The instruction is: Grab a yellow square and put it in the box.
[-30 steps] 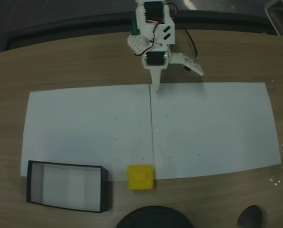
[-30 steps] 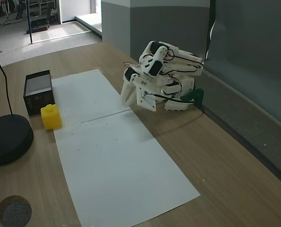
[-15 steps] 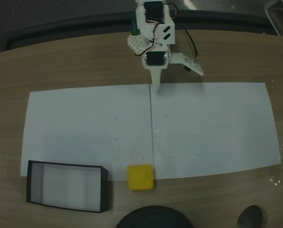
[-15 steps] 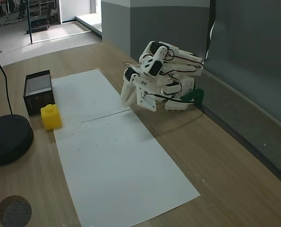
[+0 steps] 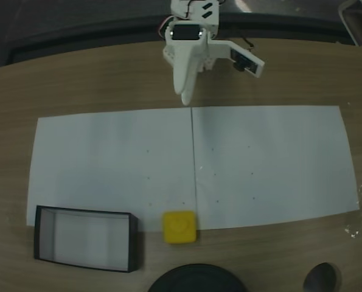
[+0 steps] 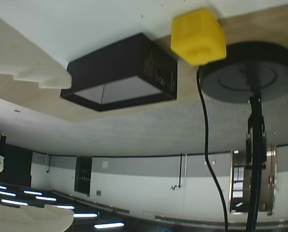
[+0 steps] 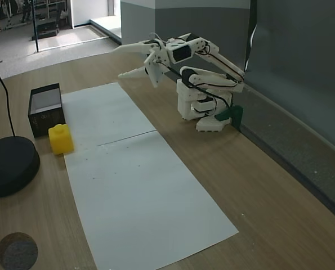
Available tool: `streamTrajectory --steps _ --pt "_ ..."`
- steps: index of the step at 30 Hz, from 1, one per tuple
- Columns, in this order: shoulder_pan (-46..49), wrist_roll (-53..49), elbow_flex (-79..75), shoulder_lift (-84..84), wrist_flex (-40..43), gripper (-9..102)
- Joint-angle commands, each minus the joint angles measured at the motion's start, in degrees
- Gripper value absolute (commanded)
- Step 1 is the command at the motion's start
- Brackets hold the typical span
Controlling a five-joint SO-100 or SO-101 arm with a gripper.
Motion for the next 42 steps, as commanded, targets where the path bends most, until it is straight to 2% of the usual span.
streamTrajectory --steps 1,5,9,15,21,29,32,42 --pt "0.35 -0.18 -9.05 -5.27 -1.58 24" --pt "0.88 -0.26 -18.81 -23.47 -0.18 28" --pt "0.53 -0.26 -33.05 -47.2 4.83 31" --pt "0.26 -4.83 -60.91 -81.04 19.16 31" --pt "1.05 -9.14 -87.54 -107.84 32.34 31" --pt "1.23 -9.4 -119.09 -132.28 44.38 34" --pt "1.05 -9.4 -127.88 -139.66 46.49 34" --pt "0.97 -9.49 -141.06 -155.57 47.2 34"
